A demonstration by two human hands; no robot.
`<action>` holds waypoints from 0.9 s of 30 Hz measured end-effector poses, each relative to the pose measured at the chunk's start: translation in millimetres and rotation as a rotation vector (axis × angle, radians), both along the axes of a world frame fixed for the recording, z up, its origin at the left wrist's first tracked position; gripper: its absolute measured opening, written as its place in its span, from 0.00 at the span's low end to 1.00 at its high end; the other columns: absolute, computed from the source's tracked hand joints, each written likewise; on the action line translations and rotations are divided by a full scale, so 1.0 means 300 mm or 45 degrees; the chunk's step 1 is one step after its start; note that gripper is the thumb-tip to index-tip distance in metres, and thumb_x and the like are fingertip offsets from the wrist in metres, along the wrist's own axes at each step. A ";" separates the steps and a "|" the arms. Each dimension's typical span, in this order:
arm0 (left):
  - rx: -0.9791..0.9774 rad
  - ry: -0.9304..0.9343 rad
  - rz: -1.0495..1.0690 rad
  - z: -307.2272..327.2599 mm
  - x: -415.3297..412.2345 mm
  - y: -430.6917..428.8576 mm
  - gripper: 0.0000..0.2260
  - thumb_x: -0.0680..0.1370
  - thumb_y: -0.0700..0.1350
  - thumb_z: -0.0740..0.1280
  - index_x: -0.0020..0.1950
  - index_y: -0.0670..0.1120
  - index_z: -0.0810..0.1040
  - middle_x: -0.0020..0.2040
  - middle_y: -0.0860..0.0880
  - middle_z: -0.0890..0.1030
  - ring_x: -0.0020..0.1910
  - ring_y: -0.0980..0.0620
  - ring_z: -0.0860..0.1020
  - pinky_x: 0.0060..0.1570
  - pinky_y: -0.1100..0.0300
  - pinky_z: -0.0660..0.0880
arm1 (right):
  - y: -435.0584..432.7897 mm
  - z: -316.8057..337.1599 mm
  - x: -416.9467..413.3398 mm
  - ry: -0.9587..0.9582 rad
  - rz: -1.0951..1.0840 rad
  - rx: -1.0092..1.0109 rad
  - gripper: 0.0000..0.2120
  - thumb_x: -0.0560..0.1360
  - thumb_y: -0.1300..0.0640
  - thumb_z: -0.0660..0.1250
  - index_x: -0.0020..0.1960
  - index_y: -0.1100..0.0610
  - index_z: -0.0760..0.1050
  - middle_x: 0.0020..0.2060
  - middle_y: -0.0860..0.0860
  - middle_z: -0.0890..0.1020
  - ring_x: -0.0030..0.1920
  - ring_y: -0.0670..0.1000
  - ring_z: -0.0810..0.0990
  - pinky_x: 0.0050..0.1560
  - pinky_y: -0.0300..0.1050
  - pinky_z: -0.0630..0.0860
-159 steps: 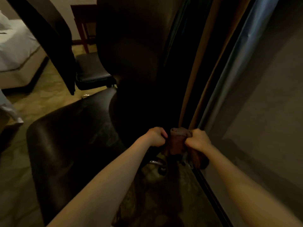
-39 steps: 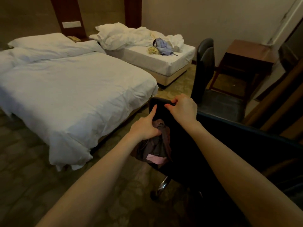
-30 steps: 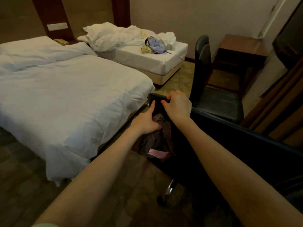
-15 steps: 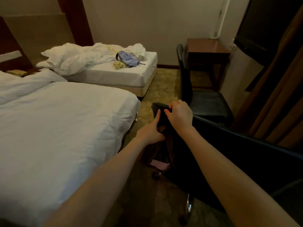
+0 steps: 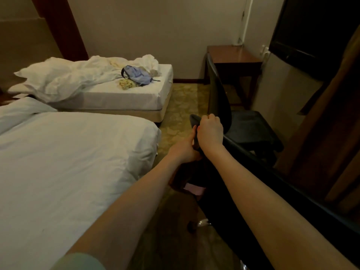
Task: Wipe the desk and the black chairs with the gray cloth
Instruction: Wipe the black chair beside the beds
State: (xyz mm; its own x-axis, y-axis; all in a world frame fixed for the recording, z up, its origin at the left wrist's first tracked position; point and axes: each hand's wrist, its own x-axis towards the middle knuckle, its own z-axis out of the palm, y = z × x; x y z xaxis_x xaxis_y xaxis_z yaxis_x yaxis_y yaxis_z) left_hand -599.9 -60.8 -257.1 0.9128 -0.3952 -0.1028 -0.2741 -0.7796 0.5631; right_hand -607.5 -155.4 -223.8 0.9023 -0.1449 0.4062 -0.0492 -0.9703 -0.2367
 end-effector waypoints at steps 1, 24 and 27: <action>0.033 0.001 -0.004 -0.002 0.035 0.011 0.44 0.73 0.46 0.68 0.76 0.53 0.38 0.59 0.41 0.77 0.54 0.43 0.77 0.51 0.52 0.74 | 0.005 -0.002 0.026 0.002 -0.023 -0.003 0.12 0.80 0.57 0.57 0.60 0.61 0.71 0.58 0.58 0.74 0.59 0.55 0.71 0.57 0.44 0.69; 0.100 0.082 -0.482 0.029 0.654 -0.002 0.38 0.73 0.47 0.64 0.77 0.57 0.43 0.52 0.43 0.79 0.47 0.44 0.79 0.49 0.48 0.77 | 0.043 -0.003 0.520 -0.057 -0.457 0.078 0.11 0.81 0.59 0.56 0.58 0.62 0.73 0.56 0.57 0.75 0.56 0.53 0.72 0.56 0.43 0.70; 0.094 0.104 -0.542 0.031 0.695 -0.004 0.41 0.73 0.46 0.64 0.76 0.58 0.41 0.51 0.44 0.80 0.46 0.45 0.79 0.49 0.50 0.78 | 0.046 -0.008 0.552 -0.049 -0.522 0.106 0.11 0.81 0.59 0.55 0.57 0.62 0.73 0.56 0.57 0.75 0.56 0.53 0.72 0.56 0.43 0.70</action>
State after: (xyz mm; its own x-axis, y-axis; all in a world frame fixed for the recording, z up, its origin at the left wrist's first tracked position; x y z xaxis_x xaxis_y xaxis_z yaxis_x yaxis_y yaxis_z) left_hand -391.4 -62.0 -247.7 0.6577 -0.7233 -0.2102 -0.5364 -0.6457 0.5434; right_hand -441.8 -141.6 -226.2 0.7473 -0.5226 0.4104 -0.4171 -0.8497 -0.3225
